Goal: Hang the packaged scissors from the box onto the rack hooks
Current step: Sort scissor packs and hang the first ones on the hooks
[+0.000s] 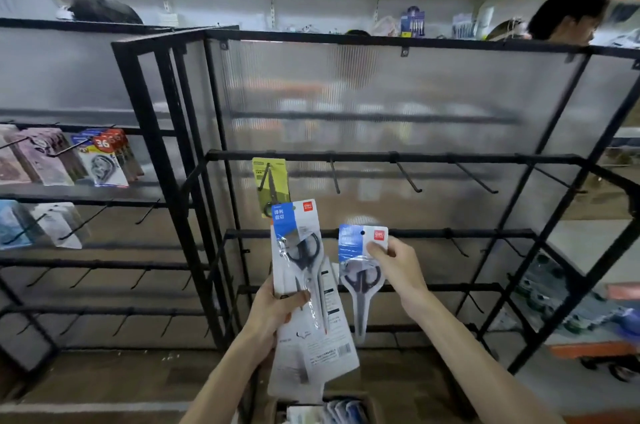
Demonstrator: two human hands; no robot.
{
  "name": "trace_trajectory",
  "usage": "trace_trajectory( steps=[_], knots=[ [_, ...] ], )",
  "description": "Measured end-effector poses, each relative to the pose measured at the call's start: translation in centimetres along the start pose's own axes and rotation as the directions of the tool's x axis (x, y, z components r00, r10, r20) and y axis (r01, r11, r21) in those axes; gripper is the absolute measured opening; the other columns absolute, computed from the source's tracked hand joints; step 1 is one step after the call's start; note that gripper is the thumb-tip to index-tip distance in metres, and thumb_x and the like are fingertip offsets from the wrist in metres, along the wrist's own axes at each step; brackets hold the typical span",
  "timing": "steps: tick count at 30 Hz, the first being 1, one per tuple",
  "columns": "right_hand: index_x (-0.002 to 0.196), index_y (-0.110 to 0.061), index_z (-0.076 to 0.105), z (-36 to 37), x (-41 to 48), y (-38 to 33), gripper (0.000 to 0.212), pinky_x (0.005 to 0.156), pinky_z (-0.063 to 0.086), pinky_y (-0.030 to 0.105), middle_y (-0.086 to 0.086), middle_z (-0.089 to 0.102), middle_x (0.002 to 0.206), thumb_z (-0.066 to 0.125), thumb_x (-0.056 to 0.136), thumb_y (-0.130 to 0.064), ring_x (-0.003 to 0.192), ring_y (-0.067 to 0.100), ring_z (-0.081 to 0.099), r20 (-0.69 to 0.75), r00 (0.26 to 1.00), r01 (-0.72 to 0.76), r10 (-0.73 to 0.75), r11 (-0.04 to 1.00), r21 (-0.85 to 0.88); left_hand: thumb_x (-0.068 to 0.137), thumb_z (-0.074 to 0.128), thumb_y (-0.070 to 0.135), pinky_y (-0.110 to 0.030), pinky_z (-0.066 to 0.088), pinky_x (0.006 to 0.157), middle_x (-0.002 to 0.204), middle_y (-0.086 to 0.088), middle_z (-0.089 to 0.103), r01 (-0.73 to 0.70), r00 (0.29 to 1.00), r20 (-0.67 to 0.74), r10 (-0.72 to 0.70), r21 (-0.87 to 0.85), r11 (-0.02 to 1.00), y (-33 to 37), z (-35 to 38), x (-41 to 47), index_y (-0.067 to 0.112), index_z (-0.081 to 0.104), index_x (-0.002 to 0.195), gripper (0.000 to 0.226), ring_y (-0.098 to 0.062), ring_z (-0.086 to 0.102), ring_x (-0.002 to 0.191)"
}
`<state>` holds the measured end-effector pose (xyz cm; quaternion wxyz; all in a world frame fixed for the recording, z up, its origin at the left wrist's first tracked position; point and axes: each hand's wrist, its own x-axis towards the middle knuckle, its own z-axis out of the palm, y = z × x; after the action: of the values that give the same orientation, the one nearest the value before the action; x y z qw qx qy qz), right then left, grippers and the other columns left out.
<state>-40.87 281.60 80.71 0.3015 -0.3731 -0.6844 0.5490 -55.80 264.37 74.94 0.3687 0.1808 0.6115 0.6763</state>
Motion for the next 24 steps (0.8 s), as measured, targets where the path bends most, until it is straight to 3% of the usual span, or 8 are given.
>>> trace_trajectory(
  steps=[2,7,11,13,18,20,24],
  knots=[
    [0.1,-0.017,0.073,-0.4,1.3,0.5,0.012,0.08,0.055,0.036,0.0,0.076,0.095,0.061,0.097,-0.017,0.091,0.018,0.071,-0.017,1.0,0.002,-0.003,1.0,-0.023,0.078,0.079,-0.005,-0.02,0.038,0.044,0.063,-0.002,0.061,-0.006,1.0,-0.005,0.006,0.02,1.0,-0.5,0.3,1.4,0.006,0.063,0.097,0.028,-0.012,0.047,0.049],
    [0.103,-0.013,0.071,-1.9,3.2,0.9,0.012,0.064,0.051,0.017,0.002,0.076,0.093,0.062,0.097,-0.017,0.084,0.012,0.072,-0.063,0.998,-0.009,0.011,0.999,0.032,0.076,0.081,-0.004,-0.021,0.032,0.045,0.062,-0.003,0.051,-0.012,1.0,0.02,0.01,0.08,0.997,-1.0,1.7,3.6,0.005,0.06,0.095,0.03,-0.01,0.04,0.05],
    [0.096,-0.008,0.069,-2.4,4.3,0.2,0.017,0.069,0.049,0.029,0.013,0.073,0.09,0.063,0.096,-0.024,0.08,0.022,0.07,-0.036,0.999,0.035,-0.034,0.999,0.031,0.082,0.076,-0.008,-0.02,0.034,0.044,0.068,-0.008,0.054,-0.001,1.0,-0.003,0.001,0.115,0.993,-1.0,2.6,4.7,0.003,0.062,0.097,0.023,-0.011,0.043,0.052],
    [0.09,-0.005,0.067,-2.0,5.0,-0.5,0.023,0.069,0.047,0.033,0.017,0.072,0.091,0.063,0.096,-0.027,0.074,0.017,0.065,-0.016,0.997,0.08,-0.08,0.997,0.012,0.081,0.078,-0.007,-0.02,0.035,0.043,0.066,-0.007,0.055,0.005,1.0,-0.029,-0.002,0.104,0.995,-0.9,2.8,5.1,0.002,0.062,0.098,0.026,-0.01,0.043,0.049],
    [0.094,-0.021,0.067,-0.8,6.5,-3.0,0.012,0.071,0.057,0.029,-0.006,0.075,0.091,0.06,0.099,-0.029,0.088,0.01,0.073,0.055,0.988,0.144,-0.145,0.989,0.024,0.083,0.076,-0.008,-0.019,0.037,0.042,0.06,-0.001,0.058,0.007,0.998,-0.06,0.0,0.11,0.994,-0.2,2.1,5.0,0.003,0.061,0.099,0.024,-0.007,0.046,0.046],
    [0.096,-0.022,0.066,-0.4,6.8,-3.4,0.011,0.069,0.059,0.027,-0.007,0.075,0.093,0.06,0.1,-0.03,0.089,0.007,0.072,0.073,0.982,0.173,-0.174,0.985,0.03,0.083,0.075,-0.008,-0.019,0.038,0.041,0.061,-0.002,0.059,0.009,0.997,-0.072,-0.002,0.103,0.995,0.2,1.7,5.1,0.0,0.061,0.1,0.024,-0.007,0.047,0.045],
    [0.091,-0.024,0.065,-0.3,7.1,-3.8,0.012,0.074,0.059,0.035,-0.004,0.074,0.091,0.06,0.099,-0.03,0.088,0.011,0.072,0.062,0.978,0.199,-0.2,0.98,0.016,0.071,0.083,0.004,-0.022,0.04,0.044,0.072,-0.013,0.059,-0.01,0.995,-0.098,0.015,0.049,0.999,0.9,1.7,4.9,-0.007,0.06,0.106,0.043,-0.01,0.046,0.047]
  ],
)
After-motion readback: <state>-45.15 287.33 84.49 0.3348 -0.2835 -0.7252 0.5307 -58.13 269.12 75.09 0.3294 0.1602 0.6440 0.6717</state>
